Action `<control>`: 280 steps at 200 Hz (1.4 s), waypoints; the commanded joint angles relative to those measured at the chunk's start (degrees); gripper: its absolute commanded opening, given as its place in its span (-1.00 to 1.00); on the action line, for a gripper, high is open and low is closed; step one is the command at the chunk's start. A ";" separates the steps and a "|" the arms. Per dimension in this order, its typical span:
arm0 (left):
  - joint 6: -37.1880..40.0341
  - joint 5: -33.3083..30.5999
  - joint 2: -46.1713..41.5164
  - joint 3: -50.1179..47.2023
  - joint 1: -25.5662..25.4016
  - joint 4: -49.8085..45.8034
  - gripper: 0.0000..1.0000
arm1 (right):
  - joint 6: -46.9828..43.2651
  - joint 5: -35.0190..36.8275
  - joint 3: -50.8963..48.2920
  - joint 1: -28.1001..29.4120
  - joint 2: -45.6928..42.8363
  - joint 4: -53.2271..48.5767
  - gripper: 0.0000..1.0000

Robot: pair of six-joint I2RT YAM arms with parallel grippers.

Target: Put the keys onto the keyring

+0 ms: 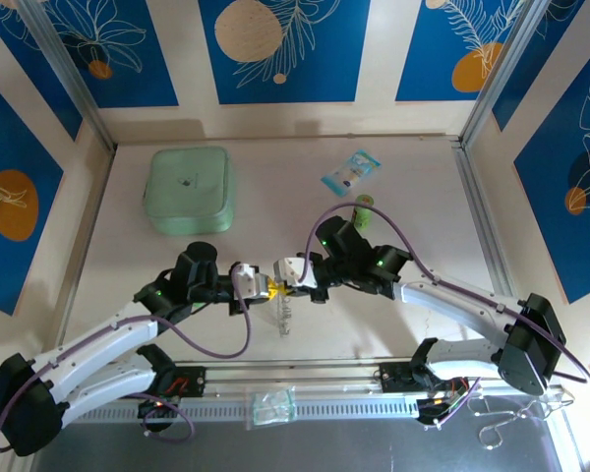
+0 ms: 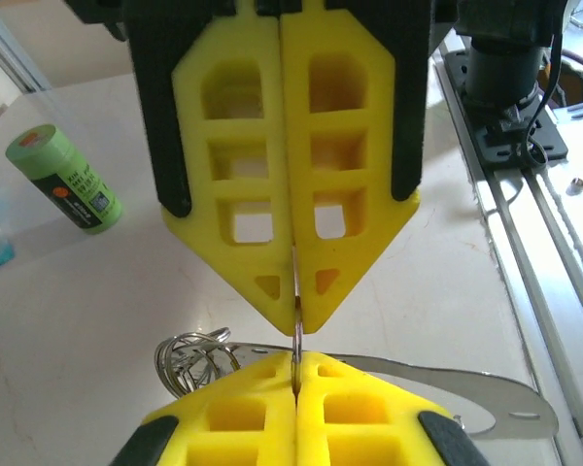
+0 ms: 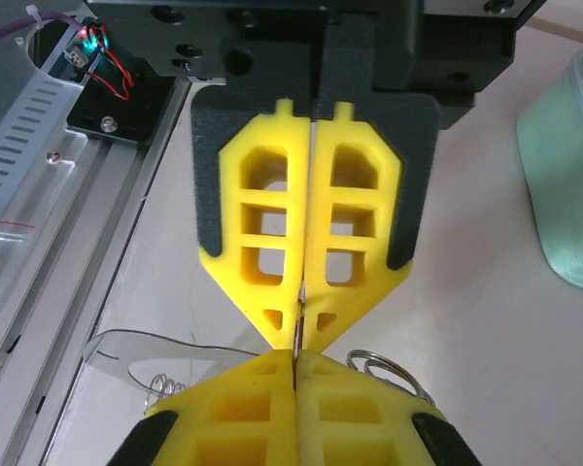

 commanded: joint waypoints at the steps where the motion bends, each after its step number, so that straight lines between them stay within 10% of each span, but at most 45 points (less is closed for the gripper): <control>1: 0.13 2.16 0.11 2.34 -0.25 -0.87 -1.00 | 0.70 -1.64 1.68 0.12 -0.81 0.81 -0.99; 16: -0.64 1.81 -0.32 1.68 -0.30 0.25 -1.00 | 4.24 -3.40 -1.96 -1.81 -3.96 6.00 -0.43; 37: -3.64 1.74 -1.77 -0.94 -0.29 5.53 -1.00 | 10.74 -8.85 -9.07 -6.63 -9.54 14.19 -0.33; 280: -10.09 4.96 -1.69 -3.64 -0.56 10.64 -0.82 | 13.13 -8.66 -9.88 -1.24 -4.02 19.10 -1.00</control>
